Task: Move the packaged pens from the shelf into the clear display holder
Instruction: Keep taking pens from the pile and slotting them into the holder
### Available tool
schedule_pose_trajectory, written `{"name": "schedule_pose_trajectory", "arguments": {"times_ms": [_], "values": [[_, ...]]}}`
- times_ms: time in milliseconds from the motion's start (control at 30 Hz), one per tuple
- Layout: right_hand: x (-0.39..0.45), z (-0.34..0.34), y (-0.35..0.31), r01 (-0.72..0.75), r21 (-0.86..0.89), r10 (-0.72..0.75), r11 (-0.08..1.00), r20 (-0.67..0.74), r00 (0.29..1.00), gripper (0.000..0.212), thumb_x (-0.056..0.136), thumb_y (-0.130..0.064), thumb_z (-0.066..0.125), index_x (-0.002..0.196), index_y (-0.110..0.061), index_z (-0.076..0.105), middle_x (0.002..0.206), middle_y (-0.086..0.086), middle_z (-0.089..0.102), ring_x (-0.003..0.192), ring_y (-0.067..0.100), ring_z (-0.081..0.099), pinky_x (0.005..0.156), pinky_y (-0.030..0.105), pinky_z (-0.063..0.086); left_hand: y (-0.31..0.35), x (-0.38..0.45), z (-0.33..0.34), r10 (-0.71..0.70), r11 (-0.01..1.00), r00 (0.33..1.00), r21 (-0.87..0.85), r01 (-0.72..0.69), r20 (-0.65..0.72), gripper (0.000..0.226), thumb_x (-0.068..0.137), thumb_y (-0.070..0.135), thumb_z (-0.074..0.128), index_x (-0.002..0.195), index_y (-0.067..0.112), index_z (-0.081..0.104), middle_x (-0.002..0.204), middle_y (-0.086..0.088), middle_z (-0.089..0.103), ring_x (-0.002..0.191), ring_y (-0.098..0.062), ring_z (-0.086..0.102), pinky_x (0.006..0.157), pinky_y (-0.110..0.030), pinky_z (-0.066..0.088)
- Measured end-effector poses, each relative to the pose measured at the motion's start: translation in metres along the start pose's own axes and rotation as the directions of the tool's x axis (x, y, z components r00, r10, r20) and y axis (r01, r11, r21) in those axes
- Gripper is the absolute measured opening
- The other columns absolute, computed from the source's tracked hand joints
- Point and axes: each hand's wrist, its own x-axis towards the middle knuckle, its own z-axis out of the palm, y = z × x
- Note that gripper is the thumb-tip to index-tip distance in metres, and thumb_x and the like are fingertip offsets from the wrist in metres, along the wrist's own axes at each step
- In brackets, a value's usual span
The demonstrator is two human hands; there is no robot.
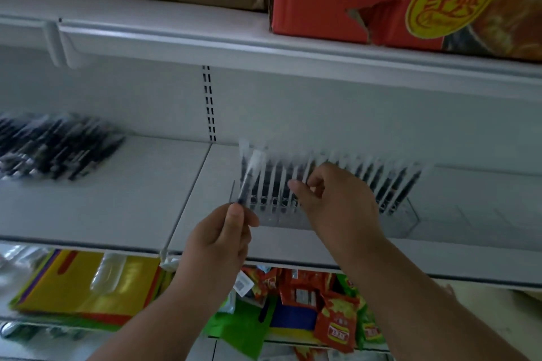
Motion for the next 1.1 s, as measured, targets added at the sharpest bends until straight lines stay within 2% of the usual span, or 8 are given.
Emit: {"name": "schedule_pose_trajectory", "arguments": {"times_ms": [67,167,300,500,667,767,933,1100], "values": [[-0.007,-0.007,-0.005,0.073,0.228,-0.071,0.971,-0.018,0.997,0.026,0.091,-0.05,0.058,0.08,-0.026,0.06,0.067,-0.01,0.057,0.061,0.004,0.055,0.053,0.019,0.043,0.004,0.003,0.003,-0.052,0.997,0.997,-0.047,0.055,0.051,0.045,0.092,0.043,0.043,0.08,0.007,0.065,0.055,-0.001,0.033,0.045,-0.012,0.024,0.042,-0.024,0.021],[-0.016,-0.013,-0.019,-0.064,0.605,-0.092,0.794,0.223,0.971,0.01,0.094,-0.032,0.061,0.087,-0.026,0.066,0.069,-0.013,0.064,0.06,0.001,0.057,0.058,0.018,0.047,0.008,0.004,0.01,-0.095,0.992,0.98,-0.066,0.108,0.175,0.047,0.09,0.049,0.042,0.074,0.015,0.07,0.058,-0.005,0.039,0.045,-0.014,0.025,0.042,-0.024,0.021],[-0.022,-0.021,-0.025,-0.223,0.79,-0.009,0.571,0.277,0.961,0.01,0.096,-0.006,0.058,0.088,-0.001,0.062,0.055,-0.008,0.055,0.05,0.006,0.049,0.05,0.016,0.043,0.014,0.002,0.015,-0.063,0.997,0.953,-0.033,0.076,0.295,0.047,0.083,0.056,0.042,0.073,0.021,0.071,0.06,-0.01,0.044,0.045,-0.017,0.028,0.046,-0.03,0.022],[-0.025,-0.021,-0.024,-0.169,0.766,-0.015,0.621,0.227,0.974,0.018,0.091,-0.012,0.065,0.075,-0.011,0.059,0.055,-0.004,0.053,0.051,0.01,0.049,0.049,0.017,0.04,0.01,-0.002,0.012,-0.052,0.998,0.935,-0.01,0.059,0.351,0.05,0.086,0.055,0.039,0.077,0.017,0.07,0.062,-0.013,0.043,0.043,-0.017,0.029,0.044,-0.028,0.025],[-0.021,-0.033,-0.011,-0.156,0.788,0.164,0.595,0.071,0.984,0.016,0.094,-0.018,0.062,0.079,-0.012,0.063,0.058,-0.001,0.057,0.055,0.012,0.053,0.059,0.029,0.049,0.007,0.003,0.004,-0.078,0.994,0.985,0.091,0.065,0.156,0.05,0.094,0.051,0.039,0.076,0.012,0.067,0.059,-0.008,0.053,0.045,-0.014,0.04,0.043,-0.026,0.033],[-0.009,-0.04,0.003,-0.073,0.612,0.203,0.787,-0.145,0.968,0.014,0.095,-0.026,0.06,0.084,-0.018,0.064,0.065,0.006,0.062,0.061,0.023,0.058,0.064,0.036,0.051,0.006,0.006,-0.003,-0.05,0.996,0.995,0.08,0.044,0.081,0.047,0.088,0.053,0.044,0.067,0.016,0.064,0.056,-0.005,0.043,0.045,-0.013,0.033,0.045,-0.025,0.028],[0.004,-0.037,0.003,0.039,0.348,0.031,0.937,-0.194,0.981,0.006,0.096,-0.024,0.058,0.09,-0.023,0.059,0.068,-0.01,0.055,0.057,0.002,0.051,0.049,0.008,0.038,0.009,0.003,-0.003,-0.031,0.999,0.993,0.029,0.028,0.115,0.046,0.08,0.054,0.046,0.067,0.013,0.061,0.059,-0.008,0.03,0.048,-0.016,0.022,0.047,-0.029,0.018],[0.011,-0.033,0.002,0.101,0.218,-0.063,0.971,-0.175,0.983,0.007,0.095,-0.03,0.058,0.095,-0.023,0.057,0.076,-0.017,0.052,0.066,0.005,0.054,0.059,0.021,0.044,0.008,0.003,-0.005,-0.026,0.999,0.994,0.023,0.024,0.111,0.043,0.078,0.054,0.049,0.064,0.016,0.062,0.058,-0.007,0.03,0.048,-0.015,0.022,0.046,-0.027,0.018]]}}
